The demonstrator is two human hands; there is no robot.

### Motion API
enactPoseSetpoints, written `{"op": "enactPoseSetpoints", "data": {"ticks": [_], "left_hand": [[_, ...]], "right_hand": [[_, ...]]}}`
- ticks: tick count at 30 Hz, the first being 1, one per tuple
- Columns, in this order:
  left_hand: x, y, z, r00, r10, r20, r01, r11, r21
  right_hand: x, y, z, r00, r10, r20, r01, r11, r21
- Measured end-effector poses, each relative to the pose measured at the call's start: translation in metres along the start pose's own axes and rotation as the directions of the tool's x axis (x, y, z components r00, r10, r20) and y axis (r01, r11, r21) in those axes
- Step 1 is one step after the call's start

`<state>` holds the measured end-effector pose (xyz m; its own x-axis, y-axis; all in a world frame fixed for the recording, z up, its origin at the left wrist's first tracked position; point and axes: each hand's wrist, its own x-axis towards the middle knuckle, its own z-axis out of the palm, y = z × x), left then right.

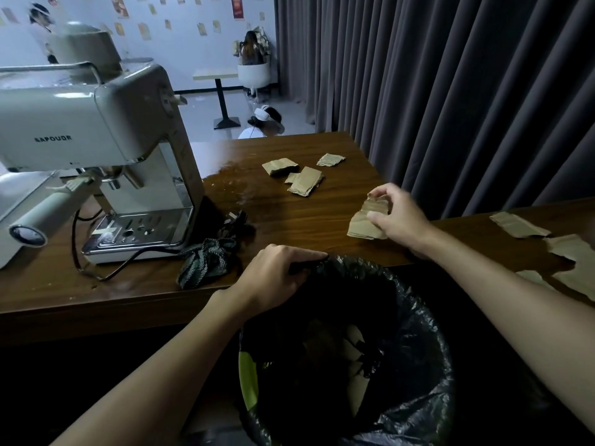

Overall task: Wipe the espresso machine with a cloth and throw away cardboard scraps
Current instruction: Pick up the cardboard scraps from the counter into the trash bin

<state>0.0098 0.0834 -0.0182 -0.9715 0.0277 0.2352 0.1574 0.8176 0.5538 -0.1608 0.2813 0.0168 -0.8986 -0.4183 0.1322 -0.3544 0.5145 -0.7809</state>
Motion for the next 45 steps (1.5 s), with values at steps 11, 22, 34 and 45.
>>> {"op": "enactPoseSetpoints", "data": {"ticks": [11,22,34,45], "left_hand": [[0.002,-0.006,-0.003,0.997,0.082,-0.011,-0.082,0.997,-0.011],[0.005,-0.01,0.001,0.994,0.095,0.059,-0.09,0.992,-0.089],[0.008,-0.019,0.005,0.993,0.091,0.074,-0.083,0.991,-0.107],[0.01,-0.024,0.01,0.996,0.077,0.05,-0.065,0.977,-0.201]], "right_hand": [[-0.064,-0.04,-0.028,0.862,-0.164,0.48,0.011,0.952,0.306],[-0.008,-0.002,0.02,0.94,-0.086,0.33,0.137,0.982,-0.134],[0.078,-0.008,0.091,0.919,-0.069,0.388,0.259,0.847,-0.465],[0.086,-0.015,0.09,0.91,-0.136,0.391,0.352,0.753,-0.556]]}}
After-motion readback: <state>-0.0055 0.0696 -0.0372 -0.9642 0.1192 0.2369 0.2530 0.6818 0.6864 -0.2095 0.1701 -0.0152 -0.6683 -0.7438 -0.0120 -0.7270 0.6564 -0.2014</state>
